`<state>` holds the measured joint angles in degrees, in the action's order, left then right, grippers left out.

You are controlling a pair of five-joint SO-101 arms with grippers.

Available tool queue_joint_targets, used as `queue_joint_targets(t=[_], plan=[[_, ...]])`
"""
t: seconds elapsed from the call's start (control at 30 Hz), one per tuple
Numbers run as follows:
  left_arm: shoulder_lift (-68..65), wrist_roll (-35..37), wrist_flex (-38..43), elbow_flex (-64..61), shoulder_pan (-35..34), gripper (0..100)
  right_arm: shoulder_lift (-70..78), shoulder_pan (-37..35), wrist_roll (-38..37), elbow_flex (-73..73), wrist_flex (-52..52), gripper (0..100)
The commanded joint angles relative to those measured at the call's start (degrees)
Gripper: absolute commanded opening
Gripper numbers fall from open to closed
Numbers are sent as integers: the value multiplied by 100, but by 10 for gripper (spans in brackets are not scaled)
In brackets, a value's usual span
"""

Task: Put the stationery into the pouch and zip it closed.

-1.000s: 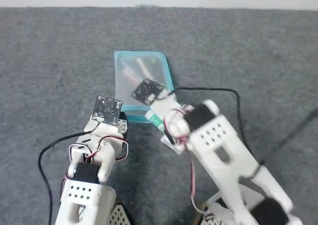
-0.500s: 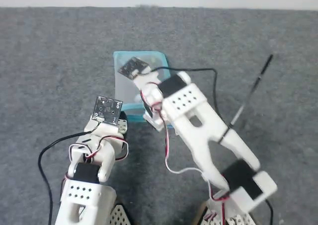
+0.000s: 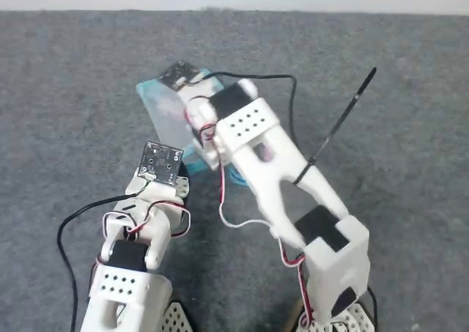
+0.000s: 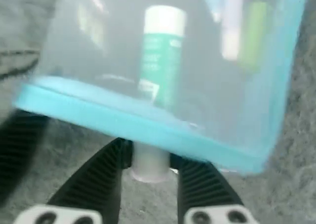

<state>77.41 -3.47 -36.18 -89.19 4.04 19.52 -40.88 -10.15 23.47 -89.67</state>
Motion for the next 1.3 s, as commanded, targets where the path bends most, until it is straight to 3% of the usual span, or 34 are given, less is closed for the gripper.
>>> queue_joint_targets(t=[0.0,0.33,0.53,0.7,0.9,1.1,1.27], plan=[[141,-70,211,48,185,11,-145,-338,79,484,22,173],[141,-70,211,48,185,11,-1314,154,70,281,-92,190],[141,-70,211,48,185,11,-2668,400,-237,-765,215,182],[141,-70,211,66,-79,11,-4154,629,-563,-3191,1279,177],[141,-53,237,75,-264,11,-5376,1560,-615,-6207,3046,180],[141,-62,246,75,-264,11,-4971,1903,-862,-6857,3767,180],[141,-62,246,75,-264,11,-4224,1877,-651,-6857,4743,181]])
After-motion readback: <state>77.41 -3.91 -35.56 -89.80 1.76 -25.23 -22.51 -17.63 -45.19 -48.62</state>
